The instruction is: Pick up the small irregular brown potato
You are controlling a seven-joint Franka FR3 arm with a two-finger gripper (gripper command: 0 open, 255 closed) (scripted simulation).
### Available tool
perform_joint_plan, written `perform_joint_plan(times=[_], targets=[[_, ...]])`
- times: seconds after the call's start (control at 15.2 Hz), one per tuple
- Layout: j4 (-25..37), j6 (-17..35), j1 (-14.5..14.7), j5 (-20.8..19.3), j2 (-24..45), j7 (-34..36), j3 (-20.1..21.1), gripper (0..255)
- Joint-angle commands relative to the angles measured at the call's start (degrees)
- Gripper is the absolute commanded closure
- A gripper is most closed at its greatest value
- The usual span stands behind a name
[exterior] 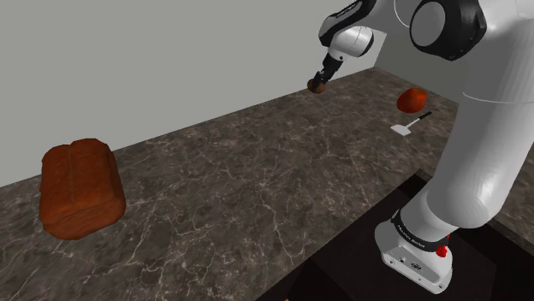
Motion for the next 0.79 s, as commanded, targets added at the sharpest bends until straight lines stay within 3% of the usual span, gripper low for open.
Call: perform_joint_plan(times=[0.0, 0.73], targets=[[0.60, -1.24, 0.16, -0.86, -0.79, 0.73, -0.39, 255], [3.45, -6.47, 0.89, -4.22, -3.99, 3.90, -1.65, 255]])
